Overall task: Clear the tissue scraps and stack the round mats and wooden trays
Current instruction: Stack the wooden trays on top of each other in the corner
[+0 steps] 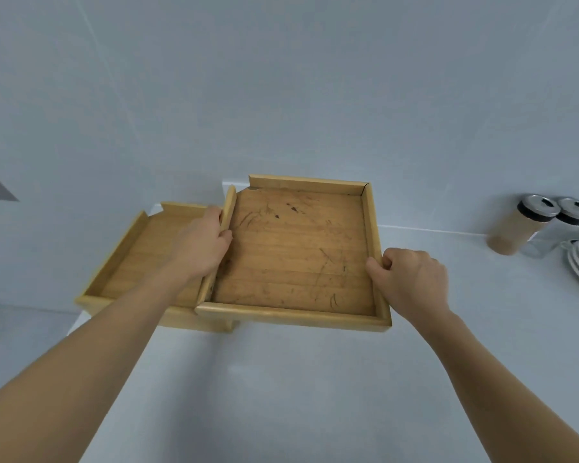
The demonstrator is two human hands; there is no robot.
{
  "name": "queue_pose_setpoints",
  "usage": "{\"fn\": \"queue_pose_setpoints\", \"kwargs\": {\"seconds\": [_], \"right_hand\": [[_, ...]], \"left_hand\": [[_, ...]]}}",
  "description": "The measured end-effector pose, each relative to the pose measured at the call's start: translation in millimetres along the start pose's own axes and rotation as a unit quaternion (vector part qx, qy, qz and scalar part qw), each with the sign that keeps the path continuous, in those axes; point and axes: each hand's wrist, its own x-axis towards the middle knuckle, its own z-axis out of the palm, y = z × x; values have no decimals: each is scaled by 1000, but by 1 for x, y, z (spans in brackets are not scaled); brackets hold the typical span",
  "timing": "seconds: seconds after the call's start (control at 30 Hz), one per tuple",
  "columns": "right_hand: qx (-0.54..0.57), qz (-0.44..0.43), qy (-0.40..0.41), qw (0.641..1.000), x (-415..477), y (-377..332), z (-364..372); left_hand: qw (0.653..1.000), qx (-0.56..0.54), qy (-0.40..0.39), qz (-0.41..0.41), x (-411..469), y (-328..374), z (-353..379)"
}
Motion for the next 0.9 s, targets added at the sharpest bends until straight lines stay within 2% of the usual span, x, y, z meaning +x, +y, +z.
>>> {"fn": "queue_pose_setpoints", "kwargs": {"seconds": [0.23,0.4,0.77,0.9], "right_hand": [[26,-31,-15,999,7,-108,36],[25,-36,-26,999,10,-157,58],[-17,-19,-62,998,9,-192,95],[3,-14,-34,999,7,-190,102]], "left_hand": [[999,31,-32,-9,30,-98,-59],[999,34,-34,-18,50,-144,-82],[997,4,-74,-33,57,-201,-63],[998,-51,-38,-29,55,-203,-61]]}}
